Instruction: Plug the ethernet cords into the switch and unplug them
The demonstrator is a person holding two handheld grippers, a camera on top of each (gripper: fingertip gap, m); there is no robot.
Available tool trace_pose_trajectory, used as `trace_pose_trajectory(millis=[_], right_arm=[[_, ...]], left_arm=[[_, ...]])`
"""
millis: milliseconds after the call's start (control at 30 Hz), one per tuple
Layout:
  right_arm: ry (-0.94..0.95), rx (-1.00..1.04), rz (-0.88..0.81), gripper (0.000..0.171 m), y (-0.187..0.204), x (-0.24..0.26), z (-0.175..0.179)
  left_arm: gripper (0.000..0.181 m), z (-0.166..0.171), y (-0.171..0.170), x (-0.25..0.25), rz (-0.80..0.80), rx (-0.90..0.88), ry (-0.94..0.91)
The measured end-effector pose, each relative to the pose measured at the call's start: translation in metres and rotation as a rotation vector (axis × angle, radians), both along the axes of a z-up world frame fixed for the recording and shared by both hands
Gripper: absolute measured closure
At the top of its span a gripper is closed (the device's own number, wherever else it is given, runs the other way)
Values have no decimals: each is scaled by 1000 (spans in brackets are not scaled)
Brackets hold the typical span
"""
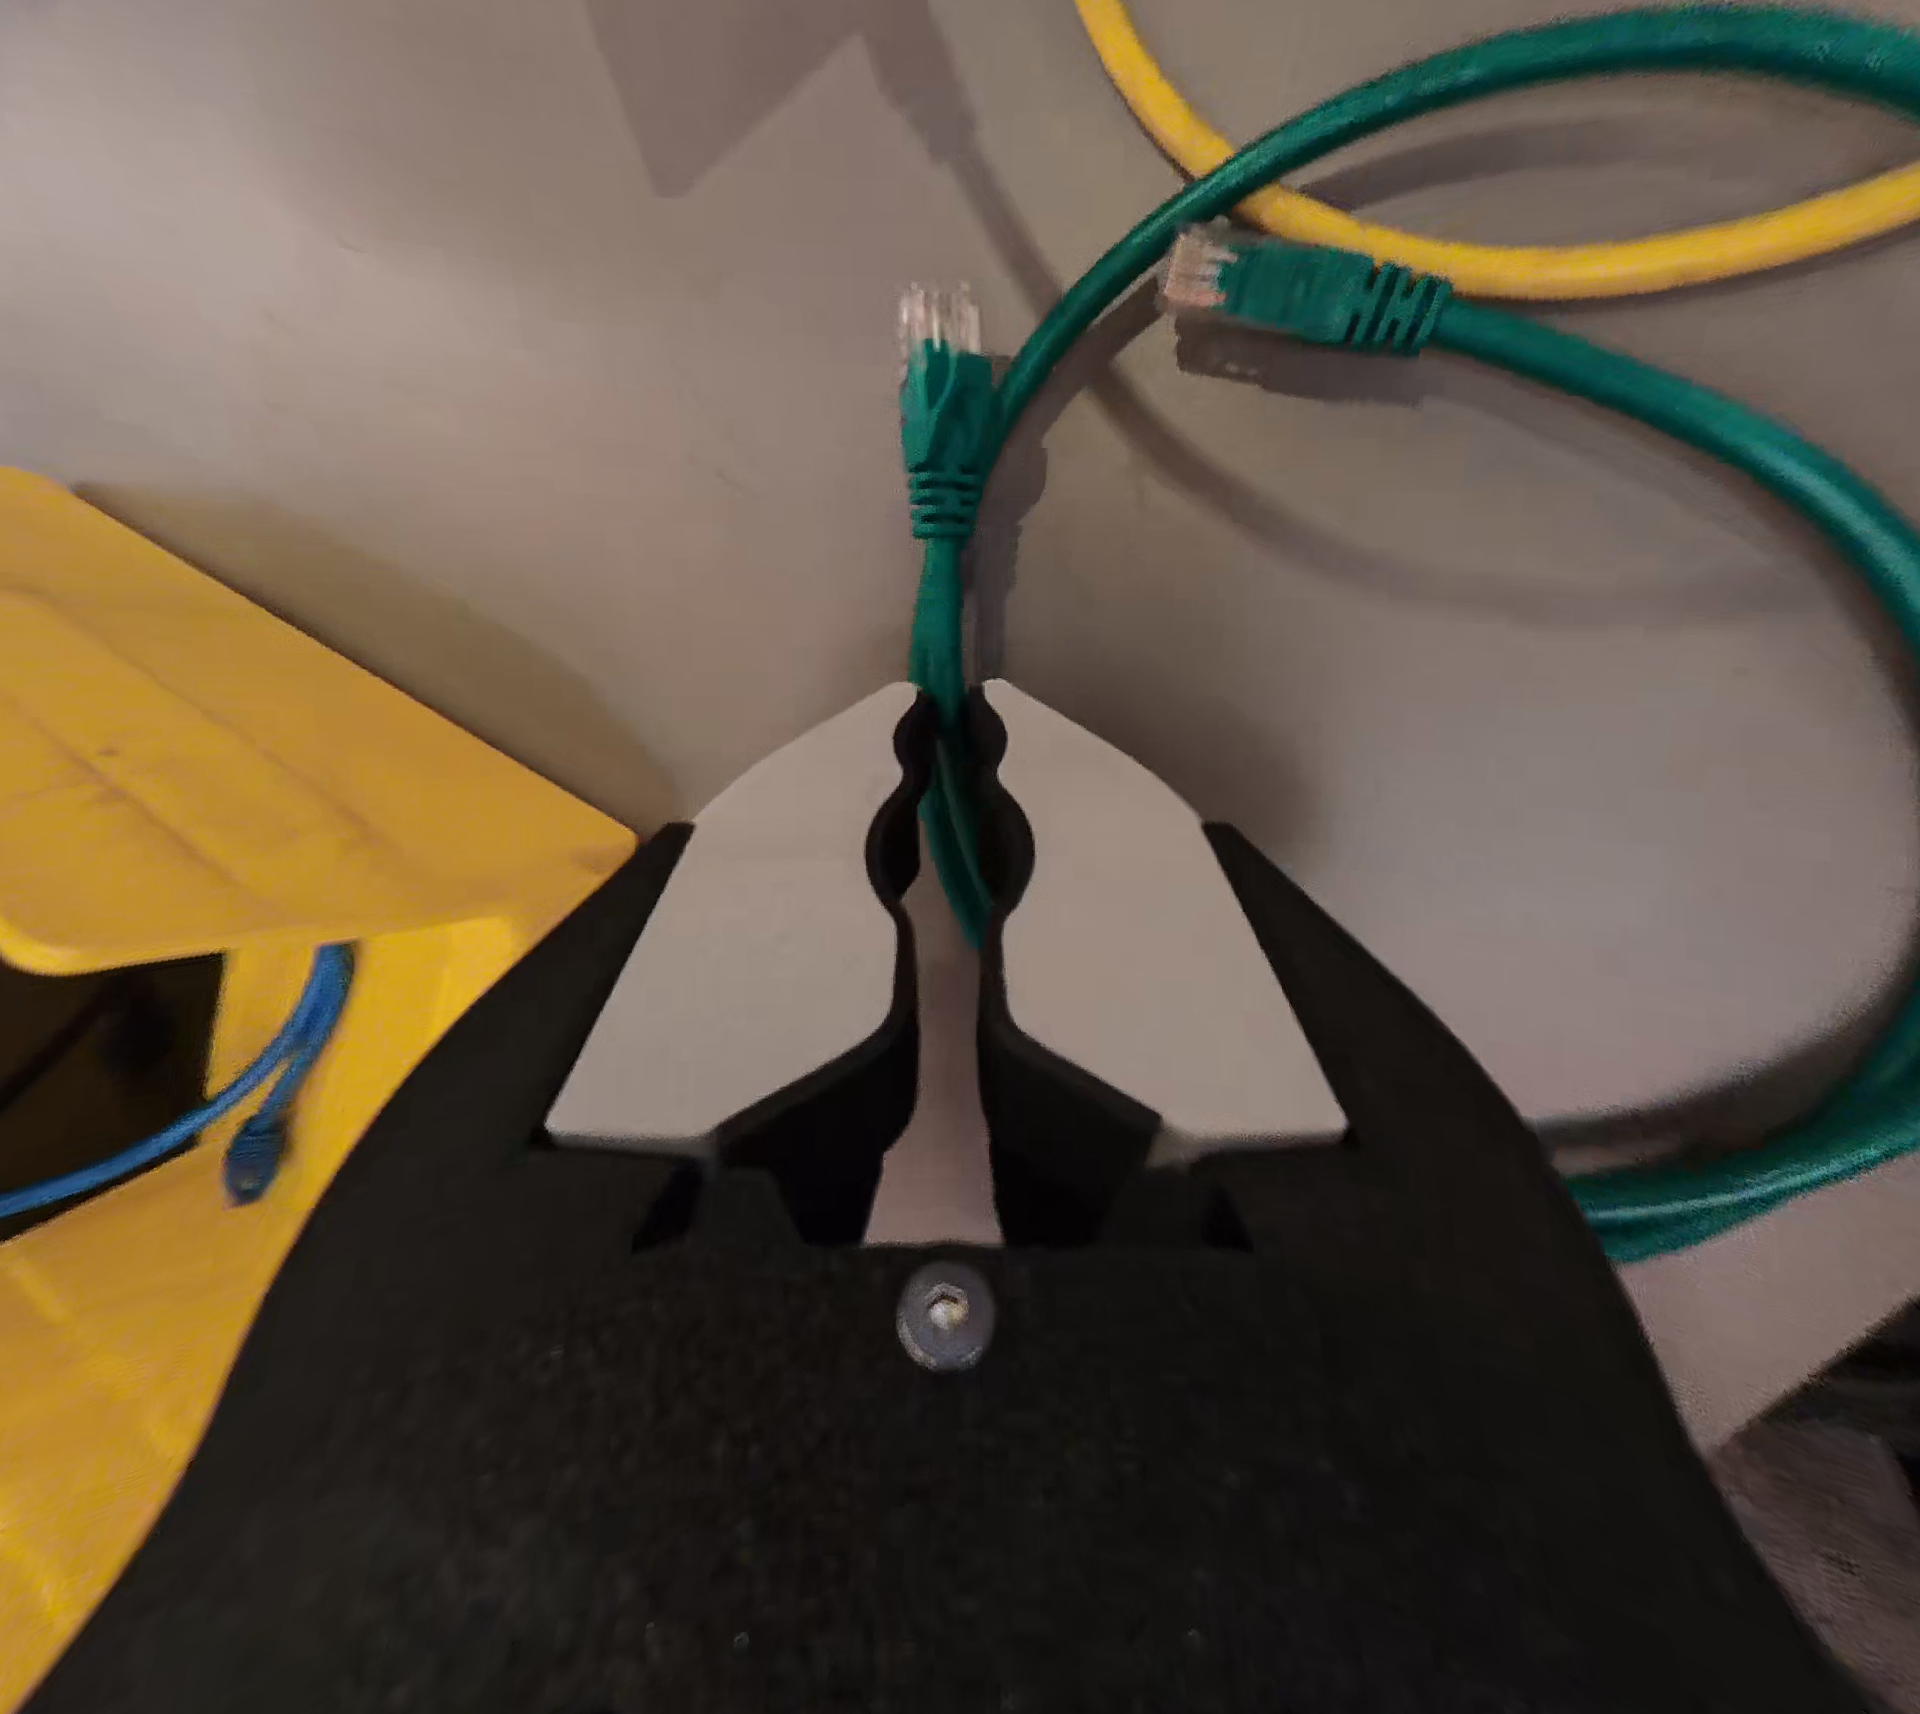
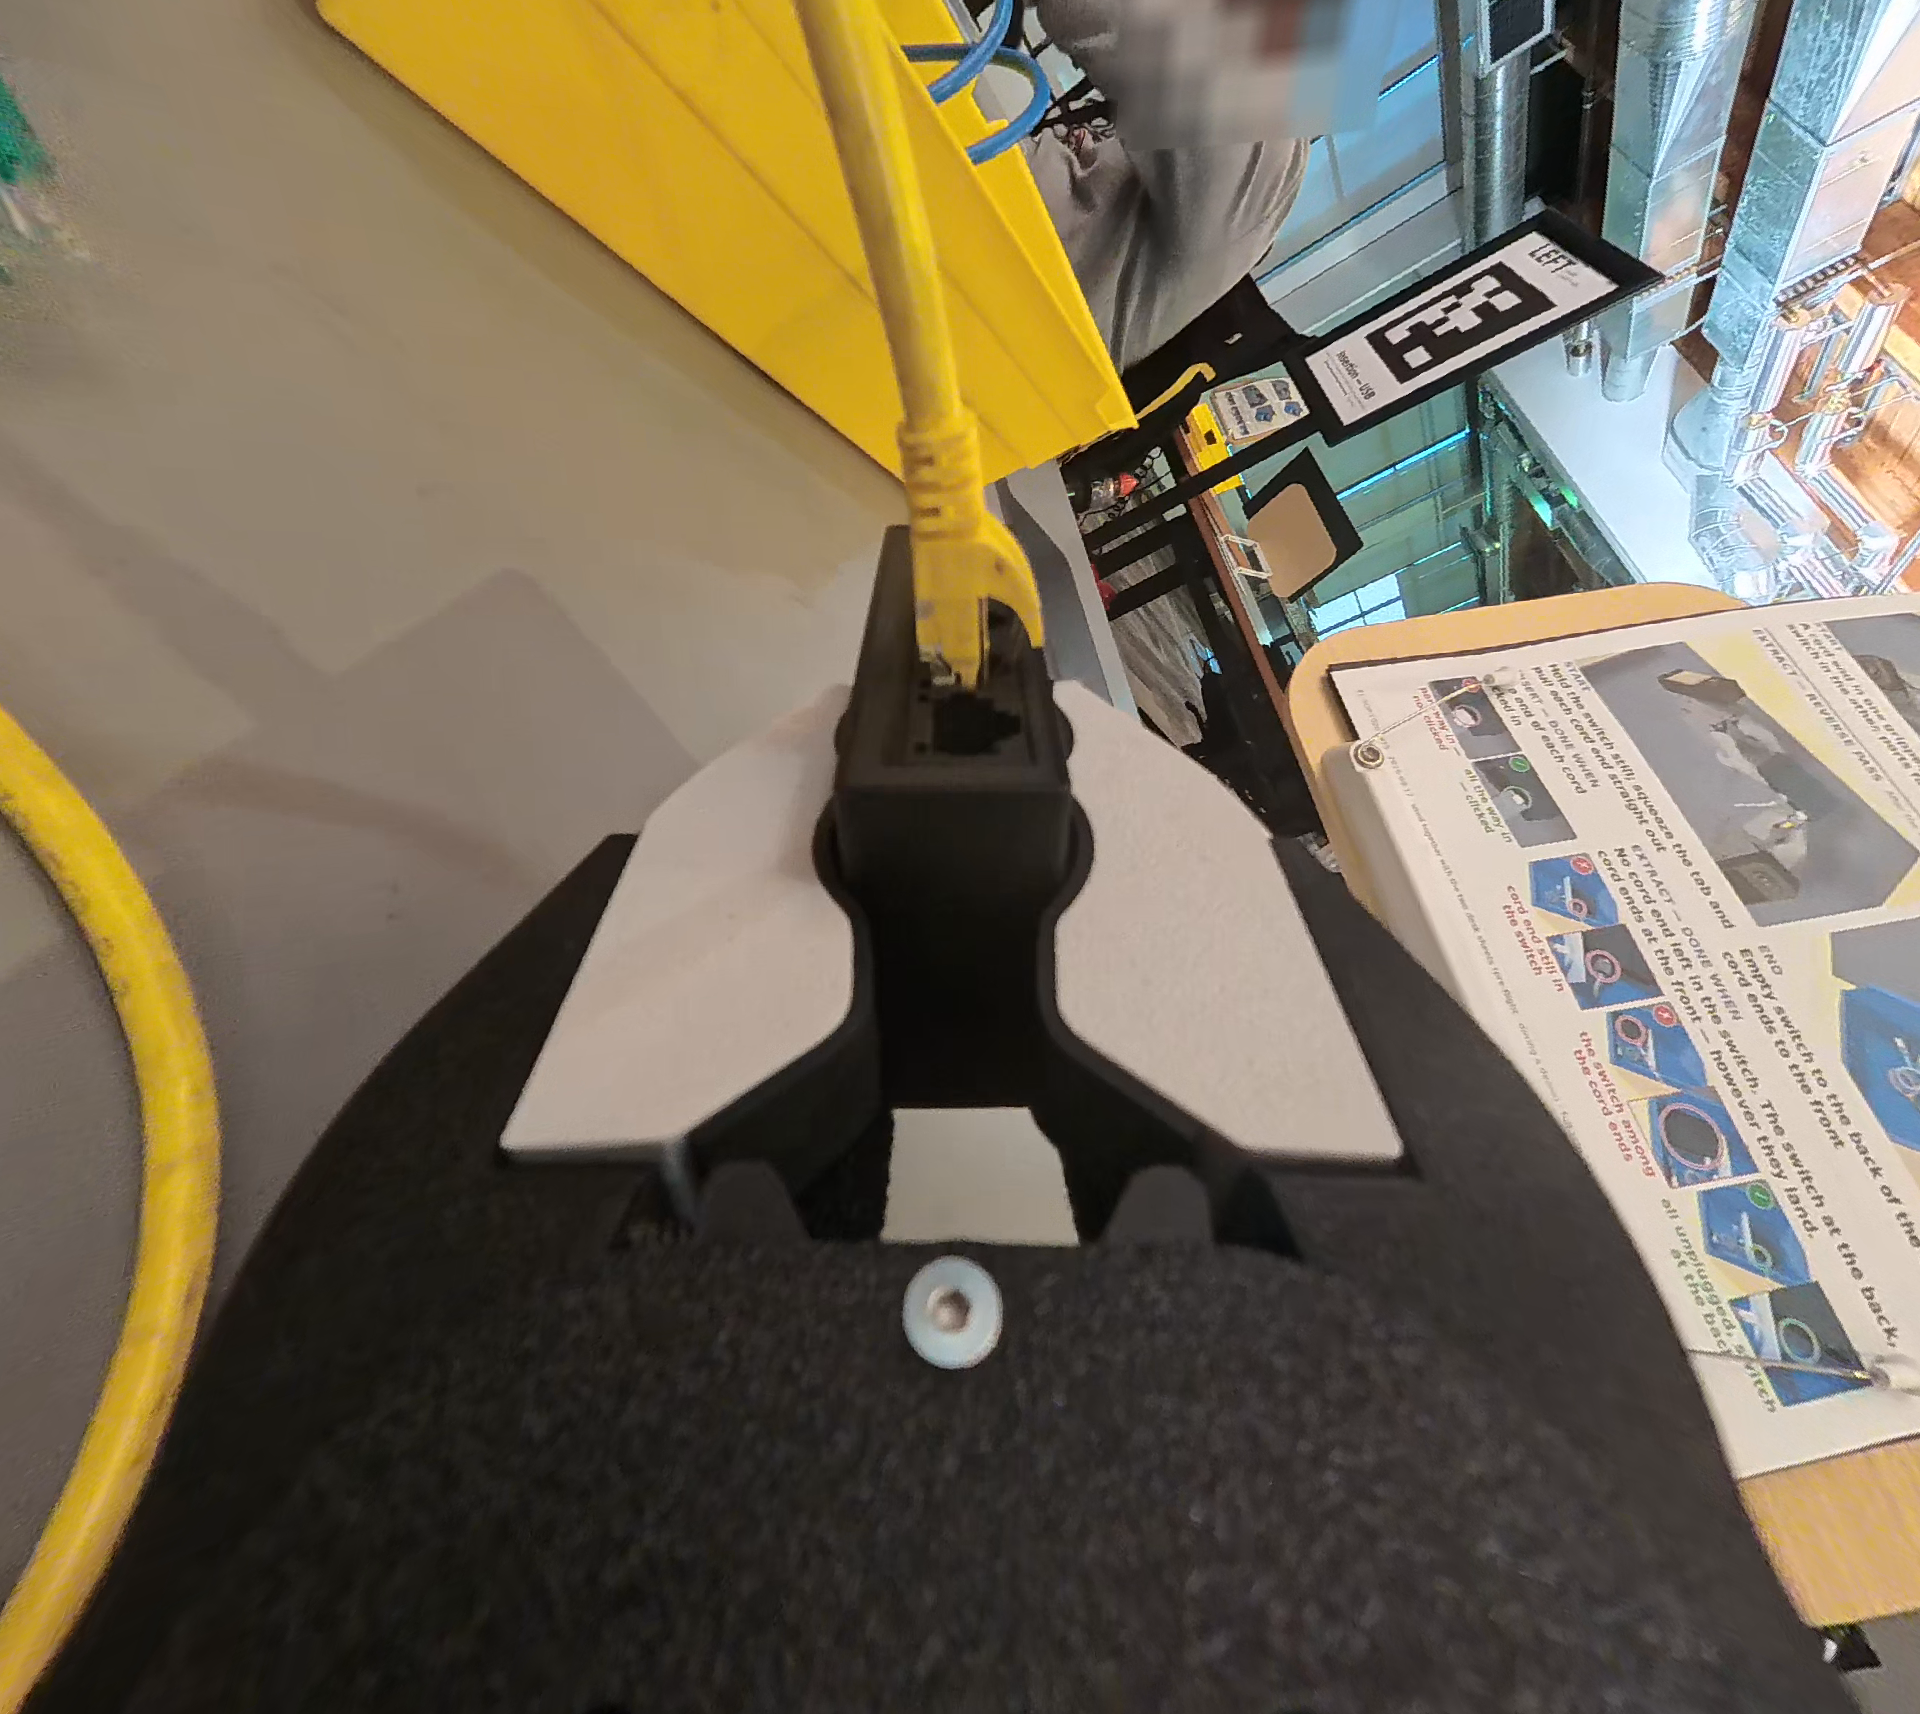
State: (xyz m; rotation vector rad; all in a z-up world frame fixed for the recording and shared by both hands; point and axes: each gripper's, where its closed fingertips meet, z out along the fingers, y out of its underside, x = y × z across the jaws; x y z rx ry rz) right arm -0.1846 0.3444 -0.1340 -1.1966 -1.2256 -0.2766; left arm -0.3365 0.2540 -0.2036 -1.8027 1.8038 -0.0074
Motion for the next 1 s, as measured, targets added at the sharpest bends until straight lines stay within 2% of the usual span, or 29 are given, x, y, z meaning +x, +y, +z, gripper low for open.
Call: trace_pose_trajectory(millis=[233,433,533,833,1000], right_arm=[[-20,4,3,141,-1,-2,-2],[-55,78,12,141,-6,-7,2],[-74,140,18,141,-11,-10,8],[-94,215,1,141,-14,-10,15],[-115,244,-13,141,-14,-10,17]], left_arm=[[176,32,-5,-8,151,-241,-147],[176,94,-1,8,208,-464,-376],[176,112,3,24,220,-570,-419],[176,95,5,68,292,-873,-373],[176,89,7,79,335,-945,-370]])
